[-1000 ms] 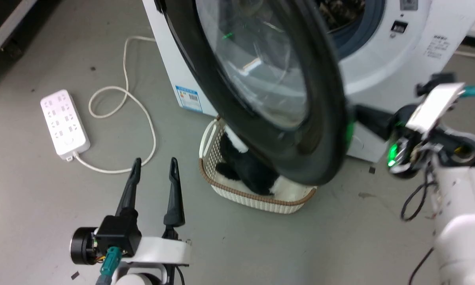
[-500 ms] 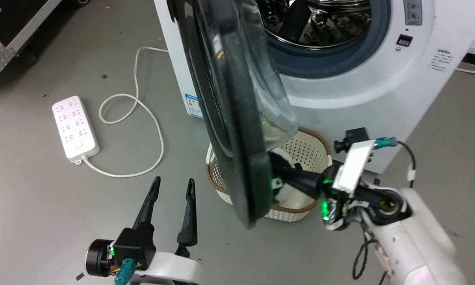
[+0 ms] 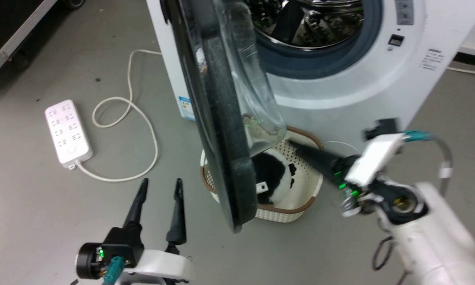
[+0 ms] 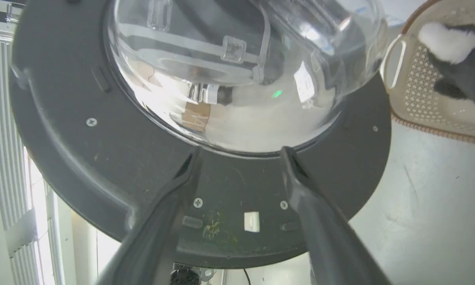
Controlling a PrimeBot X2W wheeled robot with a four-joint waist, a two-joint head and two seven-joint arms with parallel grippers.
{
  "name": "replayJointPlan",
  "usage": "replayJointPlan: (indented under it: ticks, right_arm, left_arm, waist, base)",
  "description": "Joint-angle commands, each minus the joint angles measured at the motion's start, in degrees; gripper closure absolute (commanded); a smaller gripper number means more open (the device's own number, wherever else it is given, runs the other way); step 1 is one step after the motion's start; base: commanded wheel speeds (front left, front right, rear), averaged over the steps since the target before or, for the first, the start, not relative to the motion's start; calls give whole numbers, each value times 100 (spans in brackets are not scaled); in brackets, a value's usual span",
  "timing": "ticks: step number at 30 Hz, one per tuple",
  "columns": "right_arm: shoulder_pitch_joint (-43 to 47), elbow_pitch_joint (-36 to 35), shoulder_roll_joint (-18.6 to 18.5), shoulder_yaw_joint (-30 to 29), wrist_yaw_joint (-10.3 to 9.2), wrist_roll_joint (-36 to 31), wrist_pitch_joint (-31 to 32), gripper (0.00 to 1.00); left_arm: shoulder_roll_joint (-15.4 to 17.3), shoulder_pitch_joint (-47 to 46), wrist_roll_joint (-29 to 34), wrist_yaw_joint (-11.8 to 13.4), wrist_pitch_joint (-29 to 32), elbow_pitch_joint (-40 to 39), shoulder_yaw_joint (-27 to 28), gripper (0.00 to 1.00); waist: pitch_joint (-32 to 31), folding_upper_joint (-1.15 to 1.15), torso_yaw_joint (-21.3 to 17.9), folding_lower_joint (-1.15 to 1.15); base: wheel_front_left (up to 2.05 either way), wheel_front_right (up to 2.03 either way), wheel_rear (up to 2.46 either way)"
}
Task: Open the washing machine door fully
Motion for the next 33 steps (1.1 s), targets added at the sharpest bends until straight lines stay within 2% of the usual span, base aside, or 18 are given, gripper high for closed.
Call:
replayJointPlan:
  ticks: [1,4,8,12,14,16,18,21,24,26,28,33]
  right_arm:
    - [123,-126,-151,-108,7,-93,-195,0]
    - [234,-668,-589,-190,7,-760,-999,0]
    - [506,-1583,-1306,49,7,-2314,-2633,0]
    - [907,-1822,-1921,284,7,-4024,-4083,0]
    - [1121,-1814,-2056,218,7,-4860,-4550,0]
    - [1383,-1802,-1945,-214,7,-5594,-4764,0]
    - [1727,-1923,-1666,-753,7,-6319,-4842,0]
    - [2341,-2350,-1087,-1493,7,-7394,-4869,0]
    - [2971,-2911,-388,-2094,7,-8172,-4873,0]
    - [3316,-3141,-17,-2288,7,-8501,-4873,0]
    - [3571,-3297,182,-2382,7,-8750,-4874,0]
    - [3881,-3378,393,-2521,7,-8918,-4874,0]
  left_arm:
    - [8,-13,9,-28,-30,16,70,0]
    - [8,-5,37,-76,-30,7,241,0]
    - [8,8,80,-227,-30,-9,436,0]
    - [8,74,153,-350,-30,-17,588,0]
    - [8,122,167,-377,-30,-26,670,0]
    - [8,165,156,-419,-30,-34,754,0]
    - [8,219,153,-456,-30,-47,820,0]
    - [8,313,126,-490,-30,-54,881,0]
    - [8,369,113,-543,-30,-15,876,0]
    - [8,387,108,-568,-30,10,876,0]
    - [8,392,112,-584,-30,28,876,0]
    - [8,400,265,-637,-30,120,832,0]
  waist:
    - [-81,0,-95,0]
    - [-183,0,-248,0]
    - [-295,0,-433,0]
    - [-420,0,-612,0]
    - [-471,0,-701,0]
    - [-504,0,-777,0]
    - [-530,0,-849,0]
    - [-555,0,-951,0]
    - [-555,0,-1006,0]
    - [-549,0,-1043,0]
    - [-526,0,-1076,0]
    - [-525,0,-1136,0]
  base:
    - [0,0,0]
    - [0,0,0]
    - [0,0,0]
    - [0,0,0]
    - [0,0,0]
    - [0,0,0]
    - [0,0,0]
    - [0,0,0]
    - [0,0,0]
    - [0,0,0]
    - [0,0,0]
    - [0,0,0]
